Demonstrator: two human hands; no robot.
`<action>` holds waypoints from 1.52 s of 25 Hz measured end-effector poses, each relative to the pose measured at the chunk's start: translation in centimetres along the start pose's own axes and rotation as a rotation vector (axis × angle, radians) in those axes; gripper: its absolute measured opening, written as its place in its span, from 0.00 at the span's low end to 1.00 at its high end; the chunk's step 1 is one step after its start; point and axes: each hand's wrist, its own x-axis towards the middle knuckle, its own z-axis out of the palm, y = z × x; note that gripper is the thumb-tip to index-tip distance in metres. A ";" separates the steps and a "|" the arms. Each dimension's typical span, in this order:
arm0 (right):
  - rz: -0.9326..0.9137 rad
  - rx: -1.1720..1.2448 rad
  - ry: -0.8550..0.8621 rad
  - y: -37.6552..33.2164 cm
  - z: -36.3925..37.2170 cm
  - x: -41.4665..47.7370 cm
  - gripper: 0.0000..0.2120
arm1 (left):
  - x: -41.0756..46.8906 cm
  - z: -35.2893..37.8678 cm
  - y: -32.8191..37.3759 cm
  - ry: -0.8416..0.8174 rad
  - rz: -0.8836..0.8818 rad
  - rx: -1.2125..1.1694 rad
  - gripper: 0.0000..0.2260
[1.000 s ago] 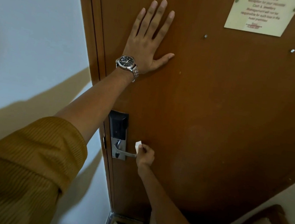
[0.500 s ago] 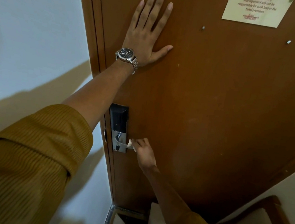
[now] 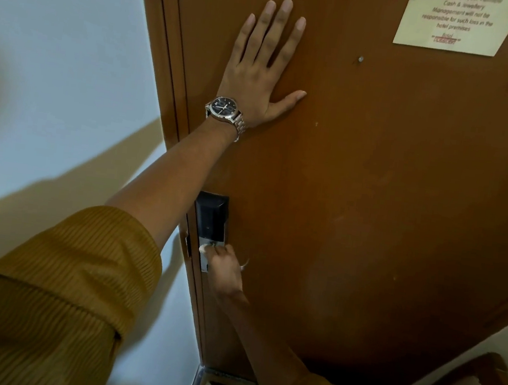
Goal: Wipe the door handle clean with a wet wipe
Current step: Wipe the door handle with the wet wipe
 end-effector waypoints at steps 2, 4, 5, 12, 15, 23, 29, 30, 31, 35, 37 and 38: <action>-0.121 -0.171 -0.010 -0.7 0.7 0.4 0.17 | 0.0 0.0 0.0 -0.002 -0.002 0.001 0.39; -0.250 -0.372 0.007 -0.5 1.4 -0.1 0.14 | 0.1 0.0 0.0 -0.005 -0.002 0.005 0.39; -0.321 -0.454 0.017 -0.1 1.6 -0.3 0.12 | 0.1 0.0 0.0 -0.004 0.000 0.004 0.39; -0.525 -0.527 0.062 4.9 1.0 -2.5 0.18 | 0.1 -0.2 0.0 -0.009 -0.005 -0.009 0.39; -0.456 -0.437 -0.006 7.6 -0.3 -3.6 0.26 | 0.1 -0.1 0.0 -0.006 -0.001 -0.002 0.39; 0.404 0.831 0.227 7.9 0.3 -4.6 0.13 | 0.0 -0.1 -0.1 -0.020 -0.001 0.006 0.40; 1.087 1.901 0.283 4.1 -0.2 -3.8 0.14 | 0.0 -0.3 0.0 -0.029 0.000 0.002 0.40; 1.163 1.953 0.317 3.3 -0.2 -3.7 0.12 | 0.0 -0.3 0.0 -0.030 0.001 0.002 0.40; 1.234 1.971 0.350 2.4 -0.1 -3.6 0.10 | 0.0 -0.3 0.0 -0.030 0.002 0.003 0.40; 1.294 2.107 0.409 -0.6 0.2 -2.7 0.13 | 0.0 -0.3 0.0 -0.026 0.002 0.006 0.40; 1.297 2.135 0.379 -1.6 0.3 -2.0 0.16 | 0.0 -0.3 0.0 -0.024 0.004 0.004 0.40; 1.297 2.110 0.339 -2.0 0.5 -1.6 0.17 | 0.1 -0.3 0.0 -0.020 0.004 0.004 0.40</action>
